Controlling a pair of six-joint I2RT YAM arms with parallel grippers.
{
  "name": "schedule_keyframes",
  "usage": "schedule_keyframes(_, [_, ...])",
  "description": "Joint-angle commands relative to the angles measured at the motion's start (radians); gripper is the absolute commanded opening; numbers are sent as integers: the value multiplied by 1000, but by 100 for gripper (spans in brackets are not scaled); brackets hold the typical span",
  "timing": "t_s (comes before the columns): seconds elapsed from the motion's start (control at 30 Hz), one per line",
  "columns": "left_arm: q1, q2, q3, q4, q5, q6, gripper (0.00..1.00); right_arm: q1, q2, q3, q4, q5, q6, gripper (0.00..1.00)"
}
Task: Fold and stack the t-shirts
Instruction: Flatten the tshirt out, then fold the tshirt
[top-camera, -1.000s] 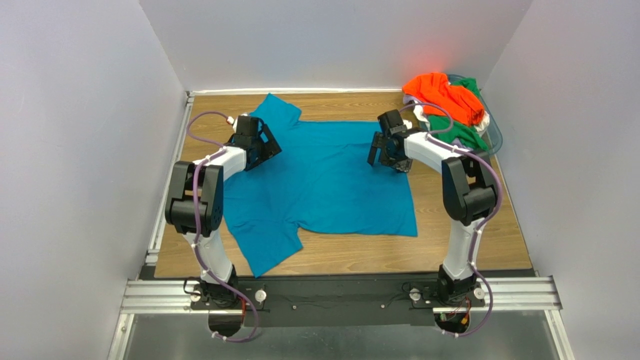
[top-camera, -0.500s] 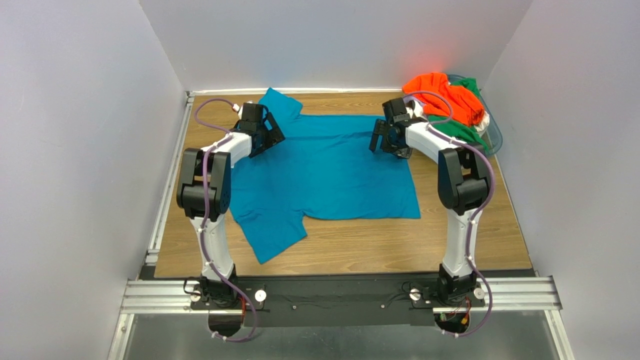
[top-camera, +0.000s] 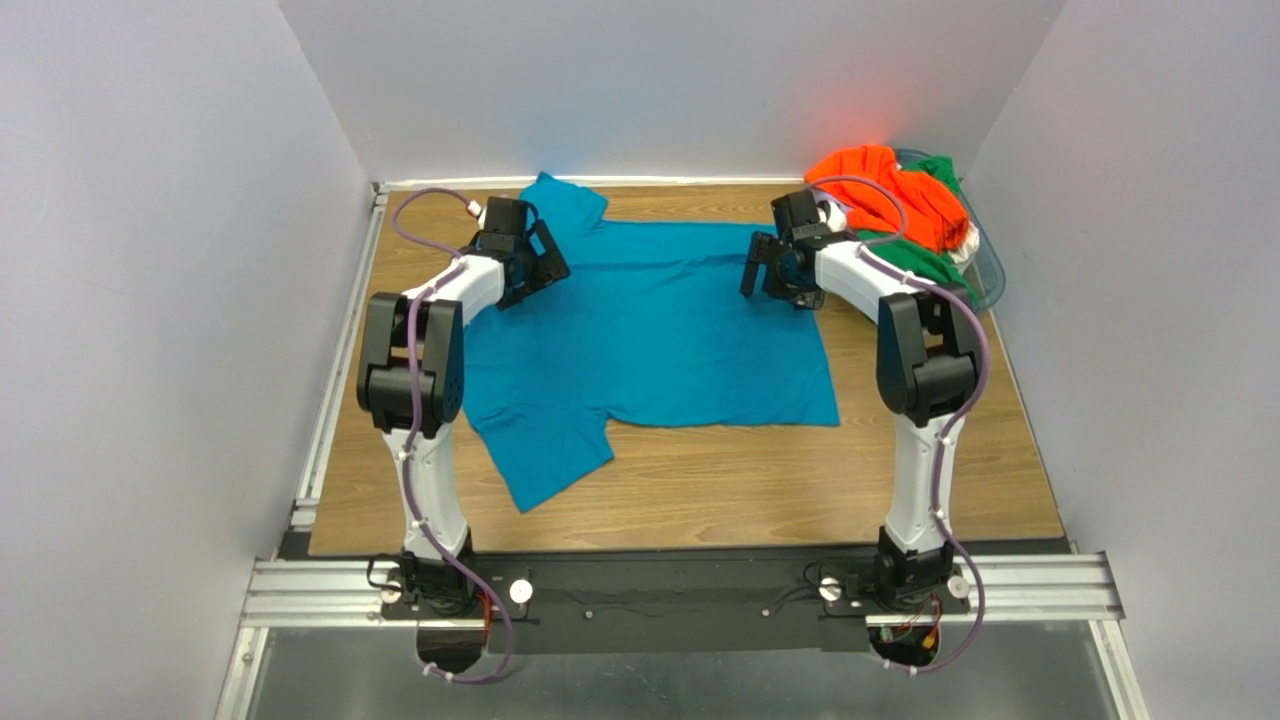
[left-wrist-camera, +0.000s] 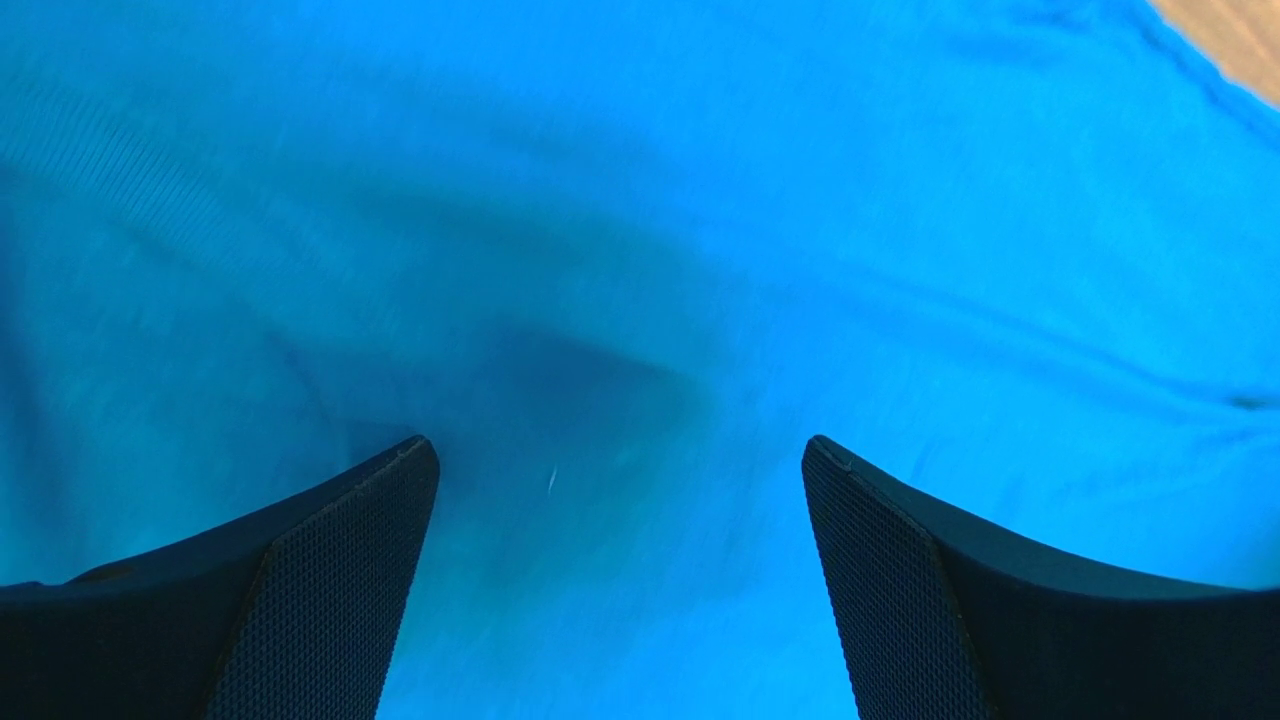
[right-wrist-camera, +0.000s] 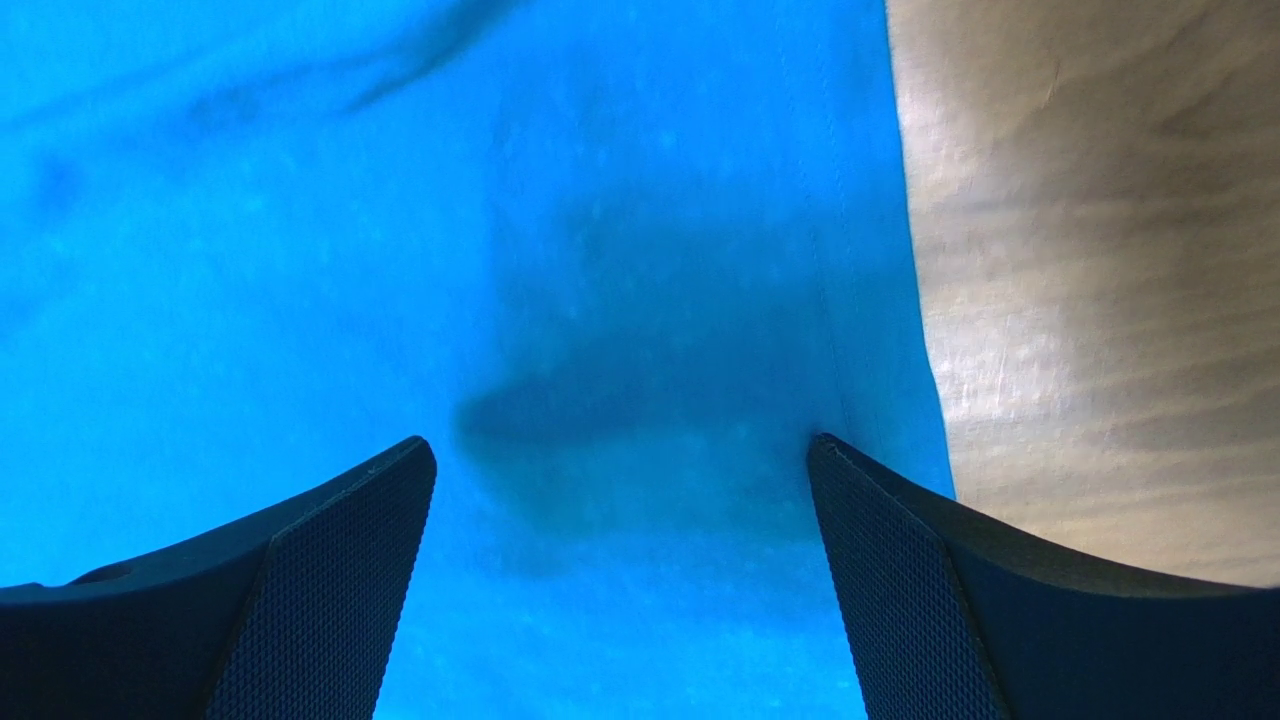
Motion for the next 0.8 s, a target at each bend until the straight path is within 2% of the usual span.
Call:
schedule_keyframes(0.0, [8,-142,-83,-42,1,3,98,-8,-80,-92,-36,-78,-12,100])
schedule_keyframes(0.2, [-11,-386,-297,-26,15,-21,98,-6,-270,-253,-33,-84,29,100])
schedule_keyframes(0.43, [-112,-720,-671,-30,2,-82,98,-5,-563,-504,-19,-95,69,100])
schedule_keyframes(0.6, [-247,-956,-852,-134,-28,-234,99,-3,-747,-635,-18,-104,71,100])
schedule_keyframes(0.77, [-328,-1125,-950,-228,-38,-409,98,-3,-826,-696,-21,-123,57,100])
